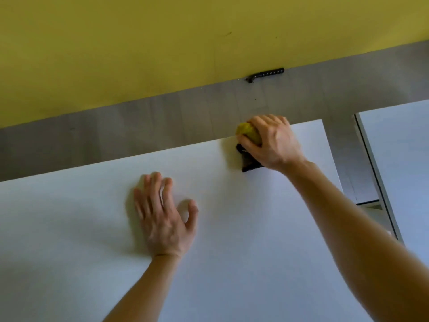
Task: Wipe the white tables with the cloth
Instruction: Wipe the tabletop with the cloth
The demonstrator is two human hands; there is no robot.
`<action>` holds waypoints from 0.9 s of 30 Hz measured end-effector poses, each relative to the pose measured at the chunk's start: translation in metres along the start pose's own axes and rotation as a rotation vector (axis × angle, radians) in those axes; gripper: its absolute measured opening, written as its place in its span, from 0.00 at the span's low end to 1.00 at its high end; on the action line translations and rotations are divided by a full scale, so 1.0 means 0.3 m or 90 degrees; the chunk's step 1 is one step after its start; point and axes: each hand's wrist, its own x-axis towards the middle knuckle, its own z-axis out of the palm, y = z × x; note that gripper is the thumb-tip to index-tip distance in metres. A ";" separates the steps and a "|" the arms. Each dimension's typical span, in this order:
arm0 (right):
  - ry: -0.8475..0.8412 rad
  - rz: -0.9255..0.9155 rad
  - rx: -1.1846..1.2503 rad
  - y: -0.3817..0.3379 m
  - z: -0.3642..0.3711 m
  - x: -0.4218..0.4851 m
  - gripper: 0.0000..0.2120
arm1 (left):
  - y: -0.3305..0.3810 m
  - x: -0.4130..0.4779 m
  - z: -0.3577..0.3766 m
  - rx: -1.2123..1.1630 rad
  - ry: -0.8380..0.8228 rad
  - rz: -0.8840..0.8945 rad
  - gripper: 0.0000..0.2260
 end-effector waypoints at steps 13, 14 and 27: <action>-0.123 -0.120 0.032 -0.580 0.283 0.157 0.20 | -0.006 0.001 0.013 0.029 0.007 -0.030 0.31; -0.116 -0.124 0.040 -0.501 0.251 0.140 0.21 | -0.008 0.001 0.009 0.028 0.010 -0.022 0.32; -0.047 -0.052 -0.047 -0.419 0.215 0.118 0.21 | -0.008 0.006 0.014 0.019 -0.003 -0.019 0.32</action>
